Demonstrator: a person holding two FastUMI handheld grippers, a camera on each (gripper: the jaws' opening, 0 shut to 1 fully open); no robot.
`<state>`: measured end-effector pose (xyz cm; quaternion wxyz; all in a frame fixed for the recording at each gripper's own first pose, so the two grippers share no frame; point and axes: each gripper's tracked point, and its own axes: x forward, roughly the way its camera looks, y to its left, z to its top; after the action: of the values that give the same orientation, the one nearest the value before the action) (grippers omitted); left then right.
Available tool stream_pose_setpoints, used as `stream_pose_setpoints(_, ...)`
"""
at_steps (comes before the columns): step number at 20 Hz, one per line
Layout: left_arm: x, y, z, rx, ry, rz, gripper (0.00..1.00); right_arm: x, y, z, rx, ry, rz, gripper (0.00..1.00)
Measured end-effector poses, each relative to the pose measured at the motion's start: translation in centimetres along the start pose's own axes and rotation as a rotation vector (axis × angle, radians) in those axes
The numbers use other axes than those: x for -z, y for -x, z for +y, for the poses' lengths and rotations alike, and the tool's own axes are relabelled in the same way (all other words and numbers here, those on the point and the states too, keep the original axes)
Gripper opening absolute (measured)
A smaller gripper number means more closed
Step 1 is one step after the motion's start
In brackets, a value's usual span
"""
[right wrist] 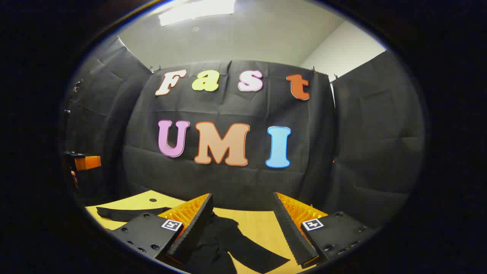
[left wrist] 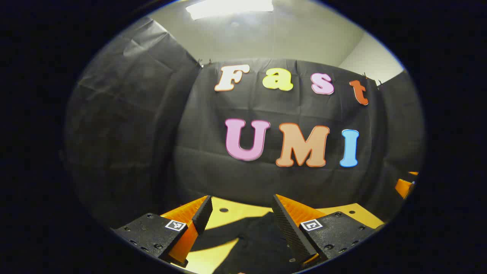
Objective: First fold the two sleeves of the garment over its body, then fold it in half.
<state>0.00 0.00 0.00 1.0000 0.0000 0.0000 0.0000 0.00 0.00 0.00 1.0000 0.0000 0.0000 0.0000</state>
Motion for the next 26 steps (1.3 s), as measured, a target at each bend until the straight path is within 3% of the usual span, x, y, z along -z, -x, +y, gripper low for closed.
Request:
stream_pose_setpoints(2,0.3,-0.5,-0.6,0.019,0.03,0.005,0.93,-1.0,0.4,0.0,0.012,-0.021,-0.029,0.98)
stream_pose_setpoints(7,-1.3,-1.7,0.1,0.078,-0.067,-0.005,0.93,-0.7,0.5,0.1,0.089,-0.066,0.003,0.98)
stream_pose_setpoints(11,-1.5,-2.2,1.1,0.087,-0.055,-0.016,0.92,-0.8,1.1,0.6,0.132,-0.071,-0.006,1.0)
stream_pose_setpoints(16,0.3,-1.8,3.0,0.064,-0.043,0.031,0.92,-0.3,1.9,0.9,0.138,-0.066,0.027,0.98)
stream_pose_setpoints(26,0.2,-1.7,5.5,-0.024,-0.038,0.011,0.92,0.5,2.6,-1.6,0.167,-0.128,0.058,0.98)
